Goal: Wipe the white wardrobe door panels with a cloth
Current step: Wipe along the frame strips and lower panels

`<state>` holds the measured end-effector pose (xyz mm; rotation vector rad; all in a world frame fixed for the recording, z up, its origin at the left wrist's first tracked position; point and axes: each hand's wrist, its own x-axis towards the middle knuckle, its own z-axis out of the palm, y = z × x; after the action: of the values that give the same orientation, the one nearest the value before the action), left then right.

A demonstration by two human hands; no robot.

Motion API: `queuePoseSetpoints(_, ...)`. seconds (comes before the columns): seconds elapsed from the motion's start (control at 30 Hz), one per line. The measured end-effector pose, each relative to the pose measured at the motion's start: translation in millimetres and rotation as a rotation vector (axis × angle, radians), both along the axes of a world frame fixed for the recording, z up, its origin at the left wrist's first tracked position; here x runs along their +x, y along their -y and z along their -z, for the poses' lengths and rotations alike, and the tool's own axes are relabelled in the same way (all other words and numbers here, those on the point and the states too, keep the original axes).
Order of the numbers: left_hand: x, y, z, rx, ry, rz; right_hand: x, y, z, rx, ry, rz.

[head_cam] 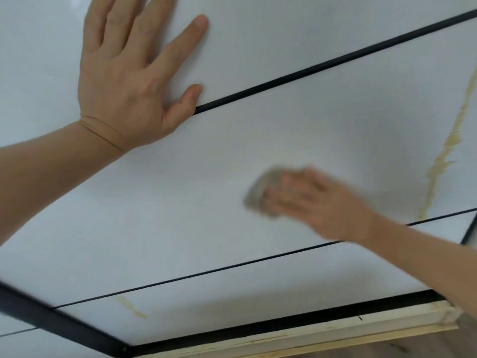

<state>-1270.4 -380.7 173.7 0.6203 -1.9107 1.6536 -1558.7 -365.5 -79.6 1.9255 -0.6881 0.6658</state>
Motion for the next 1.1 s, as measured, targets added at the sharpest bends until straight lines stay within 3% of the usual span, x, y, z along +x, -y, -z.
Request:
queuePoseSetpoints(0.07, -1, 1, -1, 0.004, 0.001, 0.002, -14, 6, -59, -0.061, 0.392, 0.043)
queuePoseSetpoints(0.13, -1, 2, -2, 0.012, 0.013, -0.001, -11, 7, -78, -0.058, 0.631, 0.053)
queuePoseSetpoints(0.2, -2, 0, -3, 0.011, 0.022, -0.027, 7, 1, -46, -0.008, 0.524, 0.043)
queuePoseSetpoints(0.33, -40, -17, -3, 0.114, 0.008, 0.031, 16, -23, 85, 0.104, -0.15, 0.099)
queuePoseSetpoints(0.47, -136, -20, -10, 0.104, 0.171, 0.023, -5, -14, 84, 0.09, -0.432, 0.069)
queuePoseSetpoints(0.53, -159, -15, -8, 0.191, 0.199, -0.085, -24, -2, 45, 0.028, -0.316, 0.033)
queuePoseSetpoints(0.67, -160, -15, 0, 0.259, 0.156, -0.109, -58, 3, -55, -0.06, 0.471, 0.042)
queuePoseSetpoints(0.73, -158, -14, 0, 0.276, 0.13, -0.118, -49, -1, -64, -0.066, 0.719, 0.033)
queuePoseSetpoints(0.8, -157, -14, 0, 0.267, 0.119, -0.139, -21, -11, -17, -0.002, 0.664, 0.055)
queuePoseSetpoints(0.9, -161, -13, 1, 0.208, 0.13, -0.15, -1, -27, 108, 0.156, 0.106, 0.123)
queuePoseSetpoints(0.97, -161, -11, 1, 0.172, 0.139, -0.149, -10, -30, 138, 0.153, -0.159, 0.135)
queuePoseSetpoints(1.03, -162, -10, 1, 0.152, 0.141, -0.139, -21, -21, 107, 0.103, -0.111, 0.084)
queuePoseSetpoints(1.1, -162, -10, 2, 0.157, 0.131, -0.151, -34, -4, 39, -0.029, 0.181, 0.015)
